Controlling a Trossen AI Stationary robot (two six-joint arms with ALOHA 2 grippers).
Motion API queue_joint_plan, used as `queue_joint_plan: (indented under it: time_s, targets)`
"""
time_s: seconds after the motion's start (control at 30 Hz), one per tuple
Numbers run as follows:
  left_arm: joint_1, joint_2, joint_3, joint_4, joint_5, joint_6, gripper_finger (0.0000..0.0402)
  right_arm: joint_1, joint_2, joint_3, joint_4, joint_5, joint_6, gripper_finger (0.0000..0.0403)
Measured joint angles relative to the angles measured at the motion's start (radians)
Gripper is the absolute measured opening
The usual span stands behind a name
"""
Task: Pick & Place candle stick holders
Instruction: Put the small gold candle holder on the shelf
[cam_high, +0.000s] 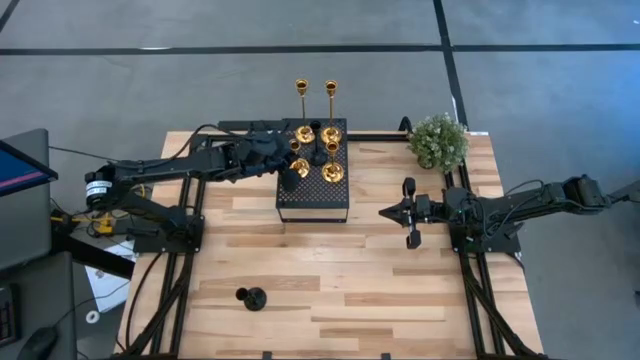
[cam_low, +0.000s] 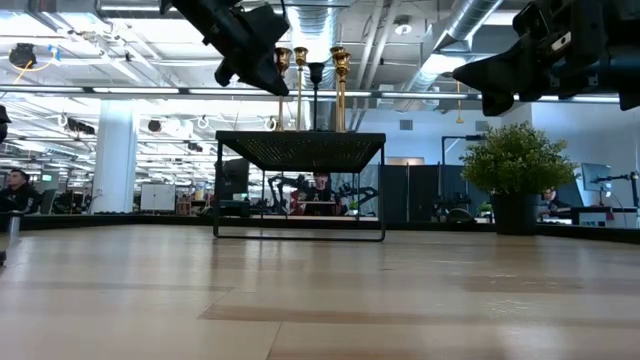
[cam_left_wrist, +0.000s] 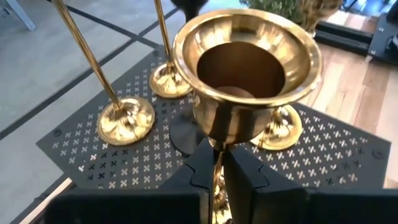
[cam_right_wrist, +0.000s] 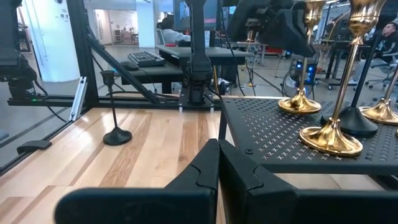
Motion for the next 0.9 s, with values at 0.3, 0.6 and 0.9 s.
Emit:
queue_joint_plan:
  time_s: [0.3,0.6,0.9]
  targets:
    - [0.000,0.002,0.000,0.011,0.000,0.000,0.0018,0.000,0.000,0.000,-0.002,0.000,0.000,0.0000]
    - [0.000,0.002,0.000,0.013,0.000,-0.007,0.0018,0.000,0.000,0.000,-0.002,0.000,0.000,0.0000]
    - [0.000,0.002,0.000,0.001,0.000,-0.026,0.0018,0.000,0.000,0.000,-0.002,0.000,0.000,0.0000]
